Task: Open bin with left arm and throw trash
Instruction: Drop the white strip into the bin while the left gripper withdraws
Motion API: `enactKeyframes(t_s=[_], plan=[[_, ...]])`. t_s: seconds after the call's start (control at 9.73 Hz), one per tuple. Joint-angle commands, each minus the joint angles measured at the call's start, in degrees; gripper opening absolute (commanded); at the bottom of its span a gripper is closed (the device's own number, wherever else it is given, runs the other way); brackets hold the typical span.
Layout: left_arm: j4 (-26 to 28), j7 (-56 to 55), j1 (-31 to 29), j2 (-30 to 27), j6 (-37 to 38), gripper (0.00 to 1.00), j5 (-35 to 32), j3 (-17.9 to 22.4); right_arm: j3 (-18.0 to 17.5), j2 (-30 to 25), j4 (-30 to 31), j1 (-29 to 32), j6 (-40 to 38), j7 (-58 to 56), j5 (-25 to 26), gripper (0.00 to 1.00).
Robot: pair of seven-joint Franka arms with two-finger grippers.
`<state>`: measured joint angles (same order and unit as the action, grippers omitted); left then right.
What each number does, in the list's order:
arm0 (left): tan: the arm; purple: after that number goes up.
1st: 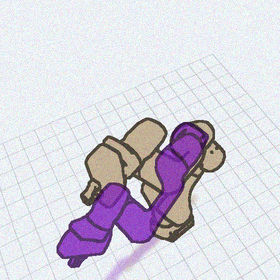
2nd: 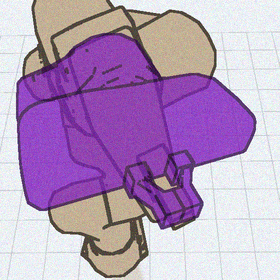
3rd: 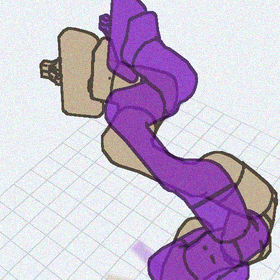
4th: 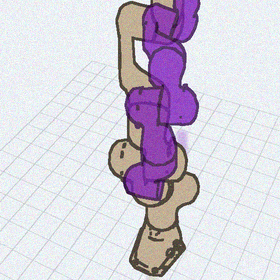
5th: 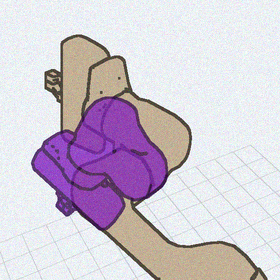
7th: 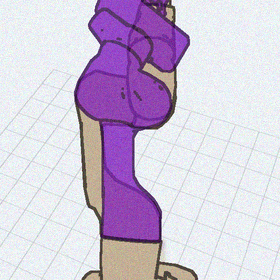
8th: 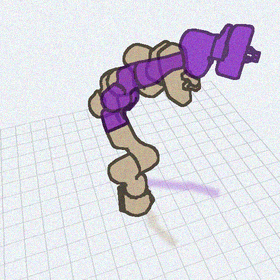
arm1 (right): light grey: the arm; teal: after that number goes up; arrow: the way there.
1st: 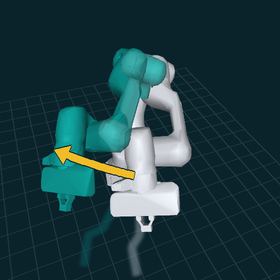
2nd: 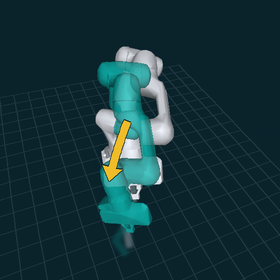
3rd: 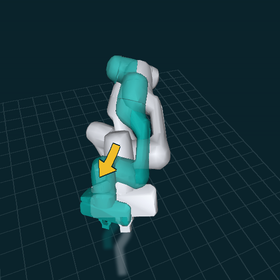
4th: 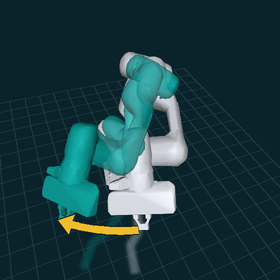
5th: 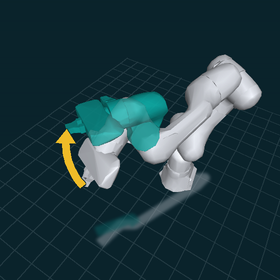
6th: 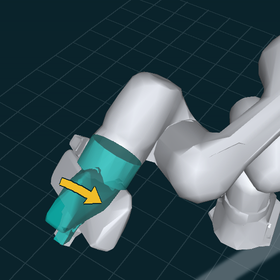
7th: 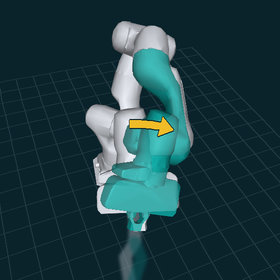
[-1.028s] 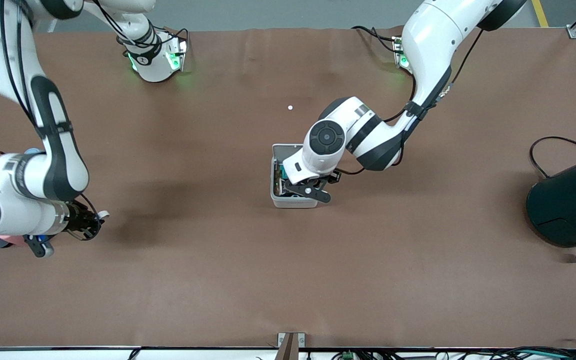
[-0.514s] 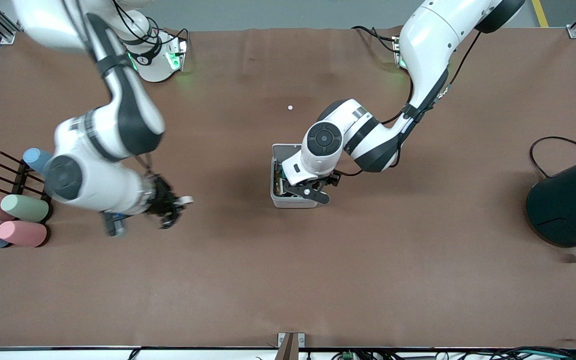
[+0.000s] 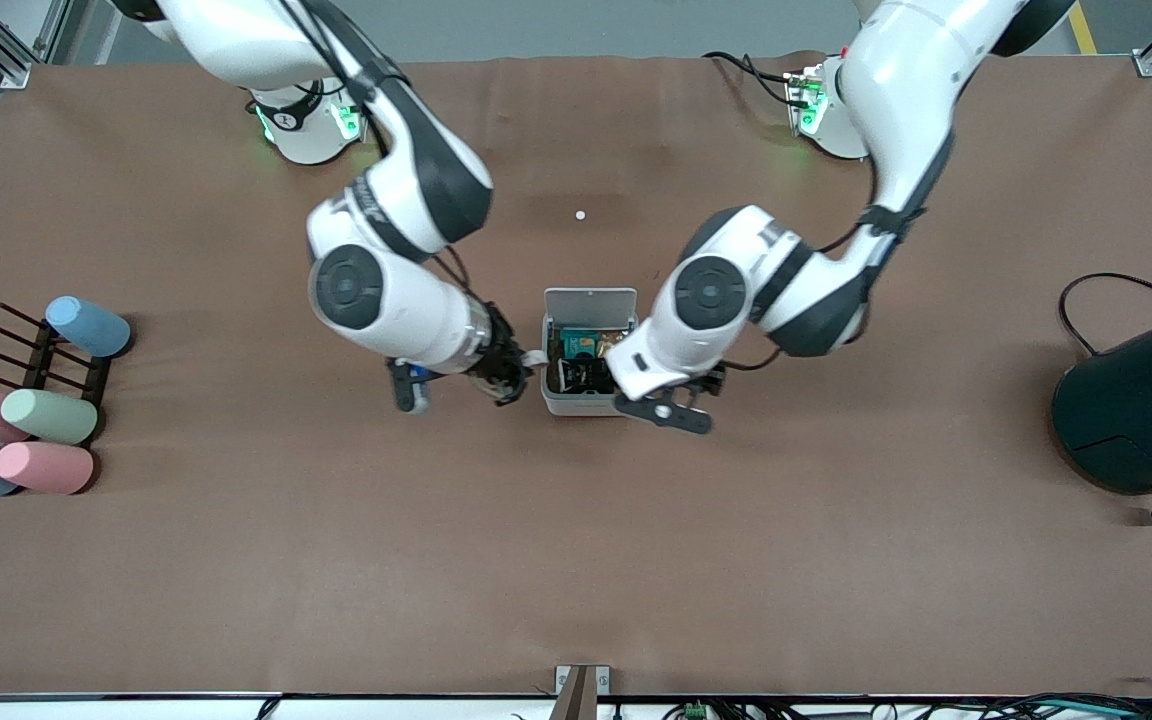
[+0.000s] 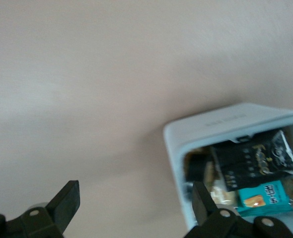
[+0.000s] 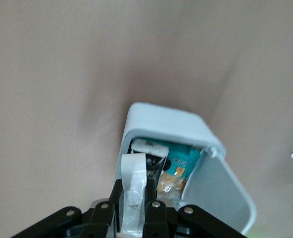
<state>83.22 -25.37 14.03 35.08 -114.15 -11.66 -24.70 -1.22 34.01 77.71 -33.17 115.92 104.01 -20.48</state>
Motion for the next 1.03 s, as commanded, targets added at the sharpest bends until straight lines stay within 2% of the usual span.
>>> enactKeyframes(t_s=[0.0,0.21,0.31,0.41,0.51,0.82,0.93], plan=[[0.8,-0.1,-5.0,-4.3,1.7,1.0,0.0,-0.4,0.7,2.4,-0.6,-3.9,2.2,4.4,-1.1,0.03],[0.5,0.0,-10.1,-7.5,4.2,1.0,0.1,-0.7,0.7,3.9,-0.2,-6.0,2.0,3.8,-1.1,0.22],[0.5,0.0,-11.4,-9.5,6.3,1.0,0.0,-0.6,0.7,4.4,0.0,-7.7,1.7,3.7,-1.0,0.46],[0.5,0.1,-13.4,-11.7,8.3,1.0,0.1,-0.6,0.7,4.3,1.1,-8.6,1.7,3.9,-1.1,0.58],[0.5,0.8,-15.2,-13.4,10.4,1.0,-0.1,-0.6,0.7,4.2,1.5,-9.4,1.6,4.6,-1.1,1.0],[-1.2,7.9,-20.9,-19.8,16.2,1.0,4.4,0.0,1.0,4.2,1.5,-8.1,0.5,4.0,-0.9,1.0],[-0.9,9.3,-19.8,-24.7,19.7,1.0,5.8,4.3,1.0,4.0,0.8,-6.0,-1.4,3.9,-0.8,1.0]])
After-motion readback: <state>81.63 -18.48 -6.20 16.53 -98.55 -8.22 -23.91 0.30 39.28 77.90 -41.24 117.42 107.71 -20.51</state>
